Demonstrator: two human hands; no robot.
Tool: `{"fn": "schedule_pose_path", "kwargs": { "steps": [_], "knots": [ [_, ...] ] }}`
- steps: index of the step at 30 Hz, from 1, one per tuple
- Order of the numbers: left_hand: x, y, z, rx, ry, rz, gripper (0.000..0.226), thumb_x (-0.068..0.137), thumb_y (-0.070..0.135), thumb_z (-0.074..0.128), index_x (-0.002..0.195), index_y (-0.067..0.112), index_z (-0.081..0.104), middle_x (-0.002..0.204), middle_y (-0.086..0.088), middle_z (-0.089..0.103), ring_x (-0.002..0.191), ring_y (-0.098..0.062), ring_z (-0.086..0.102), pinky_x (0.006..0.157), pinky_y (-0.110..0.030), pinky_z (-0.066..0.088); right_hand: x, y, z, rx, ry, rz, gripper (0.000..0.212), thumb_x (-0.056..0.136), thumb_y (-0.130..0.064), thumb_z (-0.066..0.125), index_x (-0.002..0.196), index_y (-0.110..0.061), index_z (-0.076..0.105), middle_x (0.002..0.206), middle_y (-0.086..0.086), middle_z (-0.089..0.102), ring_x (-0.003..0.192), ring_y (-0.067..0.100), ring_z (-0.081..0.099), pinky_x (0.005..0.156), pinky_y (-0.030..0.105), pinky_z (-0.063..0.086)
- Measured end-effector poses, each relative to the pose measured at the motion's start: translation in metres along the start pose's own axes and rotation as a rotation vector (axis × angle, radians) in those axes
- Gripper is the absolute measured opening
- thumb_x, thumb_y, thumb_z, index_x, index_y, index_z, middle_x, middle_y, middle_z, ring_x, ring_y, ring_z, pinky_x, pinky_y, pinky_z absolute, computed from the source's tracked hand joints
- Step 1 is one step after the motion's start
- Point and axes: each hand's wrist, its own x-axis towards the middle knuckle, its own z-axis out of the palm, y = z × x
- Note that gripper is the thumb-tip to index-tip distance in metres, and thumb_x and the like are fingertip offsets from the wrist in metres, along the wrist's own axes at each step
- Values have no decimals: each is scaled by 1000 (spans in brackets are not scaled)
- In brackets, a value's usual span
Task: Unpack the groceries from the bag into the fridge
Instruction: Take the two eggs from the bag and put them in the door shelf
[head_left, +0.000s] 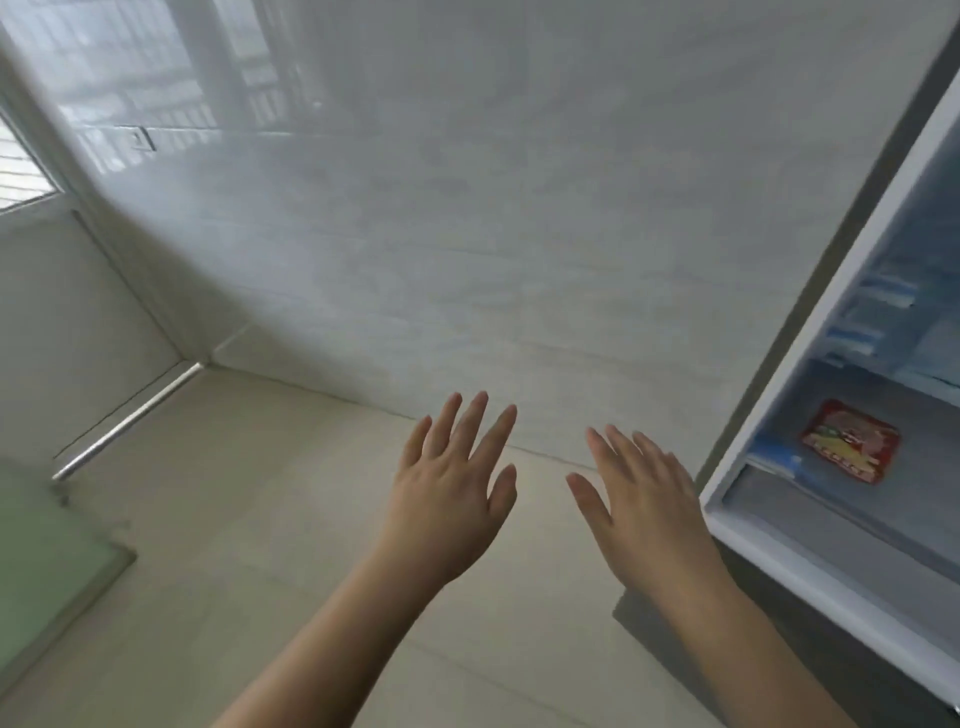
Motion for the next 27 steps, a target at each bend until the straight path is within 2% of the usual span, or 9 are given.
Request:
{"fn": "schedule_pose_path", "kwargs": {
  "steps": [4, 11, 17, 22, 24, 27],
  "knots": [
    [-35, -68, -17, -37, -16, -146, 69, 89, 56, 0, 155, 38, 1, 165, 8, 9, 152, -17, -1, 122, -37, 1, 13, -72, 14, 4, -10, -134, 91, 74, -69, -19, 152, -31, 6, 161, -7, 6, 148, 17, 0, 119, 38, -1],
    [-92, -162, -43, -45, 43, -343, 72, 87, 56, 0, 155, 36, 5, 164, 7, 12, 152, -17, 1, 122, -36, 0, 32, -190, 35, 72, 38, -359, 84, 82, -69, -4, 150, -28, 23, 157, -4, 25, 145, 16, 16, 119, 37, 11],
    [-135, -219, -56, 0, 70, -538, 76, 83, 58, -4, 155, 36, 8, 165, 7, 3, 151, -16, -8, 121, -36, -5, 47, -267, 49, 74, -7, -544, 87, 79, -69, -6, 150, -29, 23, 158, -5, 24, 145, 15, 15, 119, 36, 10],
    [-162, -257, -66, 42, 104, -720, 70, 88, 56, -1, 155, 38, 6, 165, 7, -8, 150, -16, -17, 119, -37, -10, 63, -327, 70, 72, -84, -709, 88, 77, -69, -6, 150, -30, 22, 158, -4, 23, 145, 17, 15, 117, 36, 10],
    [-168, -275, -70, 70, 89, -811, 62, 96, 54, 8, 155, 36, 4, 165, 6, -9, 149, -16, -18, 120, -38, -9, 73, -352, 78, 71, -104, -798, 87, 77, -69, -6, 150, -31, 22, 158, -4, 22, 145, 16, 15, 116, 35, 9],
    [-176, -294, -73, 95, 40, -937, 58, 102, 50, 19, 156, 35, 2, 165, 6, -11, 149, -16, -20, 121, -40, -8, 86, -386, 88, 82, -104, -938, 82, 82, -67, 3, 147, -27, 32, 154, -1, 32, 144, 20, 20, 115, 37, 14]
  ]
}}
